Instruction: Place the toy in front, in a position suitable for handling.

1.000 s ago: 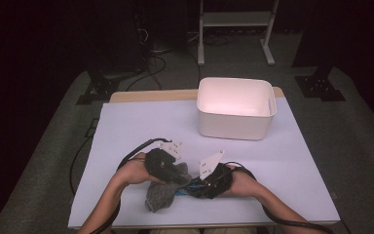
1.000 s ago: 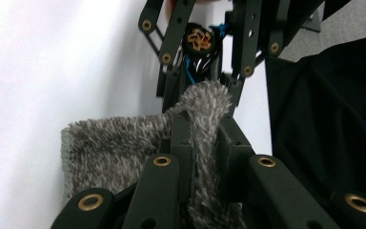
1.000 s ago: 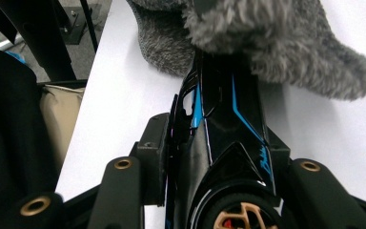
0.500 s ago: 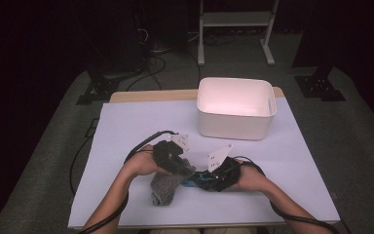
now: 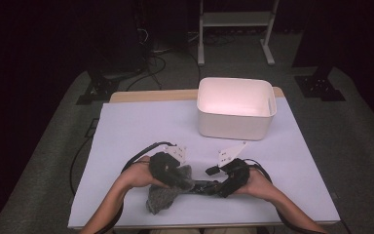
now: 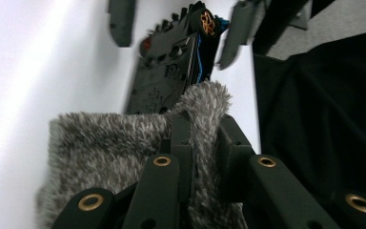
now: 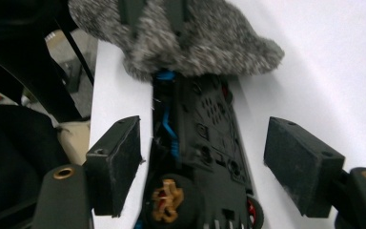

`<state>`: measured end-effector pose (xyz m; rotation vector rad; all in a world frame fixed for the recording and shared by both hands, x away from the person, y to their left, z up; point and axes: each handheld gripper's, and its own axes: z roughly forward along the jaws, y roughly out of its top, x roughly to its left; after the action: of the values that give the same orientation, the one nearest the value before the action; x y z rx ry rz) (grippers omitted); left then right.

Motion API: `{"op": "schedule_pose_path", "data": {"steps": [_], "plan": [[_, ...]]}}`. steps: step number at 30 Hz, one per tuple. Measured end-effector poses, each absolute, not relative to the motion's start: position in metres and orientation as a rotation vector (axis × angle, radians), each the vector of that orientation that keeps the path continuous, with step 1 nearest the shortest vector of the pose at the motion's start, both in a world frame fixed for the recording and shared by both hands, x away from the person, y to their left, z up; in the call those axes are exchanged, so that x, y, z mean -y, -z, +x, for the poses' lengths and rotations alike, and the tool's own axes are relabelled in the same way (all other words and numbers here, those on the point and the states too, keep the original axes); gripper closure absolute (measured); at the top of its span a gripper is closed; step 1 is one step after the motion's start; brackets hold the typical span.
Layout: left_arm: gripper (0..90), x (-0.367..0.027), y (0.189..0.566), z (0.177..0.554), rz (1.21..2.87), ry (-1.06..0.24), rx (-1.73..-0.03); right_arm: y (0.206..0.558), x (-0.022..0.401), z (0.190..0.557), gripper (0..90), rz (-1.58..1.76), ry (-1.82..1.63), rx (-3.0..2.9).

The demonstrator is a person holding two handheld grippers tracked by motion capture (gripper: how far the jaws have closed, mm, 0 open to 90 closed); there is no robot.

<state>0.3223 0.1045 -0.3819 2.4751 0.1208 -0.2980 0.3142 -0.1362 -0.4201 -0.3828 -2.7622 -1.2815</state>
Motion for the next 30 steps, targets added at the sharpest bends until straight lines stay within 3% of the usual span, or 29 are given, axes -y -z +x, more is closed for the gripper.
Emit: {"op": "schedule_pose_path", "data": {"steps": [13, 17, 19, 26, 30], "plan": [[79.5, -0.11, 0.398, 0.311, 2.465, 0.329, -0.124, 0.449, 0.121, 0.291, 16.4, -0.326, 1.112, 2.891], [79.5, -0.109, 0.399, 0.312, 2.455, 0.326, -0.13, 0.454, 0.123, 0.292, 18.4, -0.336, 1.135, 2.85], [79.5, -0.107, 0.398, 0.314, 2.452, 0.316, -0.129, 0.454, 0.125, 0.292, 24.2, -0.312, 1.158, 2.821], [79.7, -0.088, 0.386, 0.326, 2.408, 0.265, -0.104, 0.448, 0.119, 0.296, 24.4, -0.187, 1.134, 2.906], [77.2, -0.076, 0.392, 0.328, 2.474, 0.211, -0.106, 0.451, 0.124, 0.303, 24.1, -0.224, 1.158, 2.859]]}}
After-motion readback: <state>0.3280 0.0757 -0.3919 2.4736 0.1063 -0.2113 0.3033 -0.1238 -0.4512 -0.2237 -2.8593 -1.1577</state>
